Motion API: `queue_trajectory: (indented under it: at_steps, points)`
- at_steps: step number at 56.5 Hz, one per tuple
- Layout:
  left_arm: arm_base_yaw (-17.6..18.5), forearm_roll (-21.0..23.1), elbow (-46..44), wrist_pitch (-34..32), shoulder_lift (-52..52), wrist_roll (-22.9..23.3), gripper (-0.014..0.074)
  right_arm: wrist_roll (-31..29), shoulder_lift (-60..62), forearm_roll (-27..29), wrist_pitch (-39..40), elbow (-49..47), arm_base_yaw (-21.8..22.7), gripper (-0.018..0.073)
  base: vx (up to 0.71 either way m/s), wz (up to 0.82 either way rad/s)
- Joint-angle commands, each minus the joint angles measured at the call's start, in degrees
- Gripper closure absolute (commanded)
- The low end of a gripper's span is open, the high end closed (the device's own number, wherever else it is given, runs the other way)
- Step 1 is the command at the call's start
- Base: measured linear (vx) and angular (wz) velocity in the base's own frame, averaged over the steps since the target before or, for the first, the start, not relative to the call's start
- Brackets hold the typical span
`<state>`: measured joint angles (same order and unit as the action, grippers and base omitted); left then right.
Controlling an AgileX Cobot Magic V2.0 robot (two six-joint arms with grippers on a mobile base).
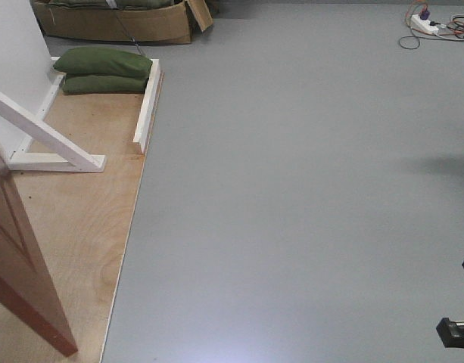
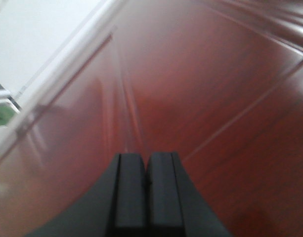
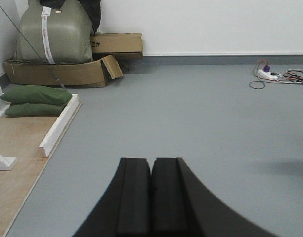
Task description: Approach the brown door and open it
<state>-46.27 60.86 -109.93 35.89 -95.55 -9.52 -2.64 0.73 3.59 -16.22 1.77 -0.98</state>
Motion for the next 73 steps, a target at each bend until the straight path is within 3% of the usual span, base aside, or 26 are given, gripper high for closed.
queue_trajectory:
  at_steps: [1,25,73]
  points:
    - [2.98,2.74,-2.12,1.25,3.01,-1.35,0.0603,-0.34,0.54,-0.07,4.72,0.28,0.08,0.0559,0.0,0.0]
    - [10.79,2.74,-2.12,1.25,2.95,-1.35,0.0603,-0.34,0.54,-0.07,4.72,0.28,0.08,0.0559,0.0,0.0]
    - [11.26,2.74,-2.12,1.43,2.95,-1.35,0.0603,-0.34,0.54,-0.07,4.72,0.28,0.08,0.0559,0.0,0.0]
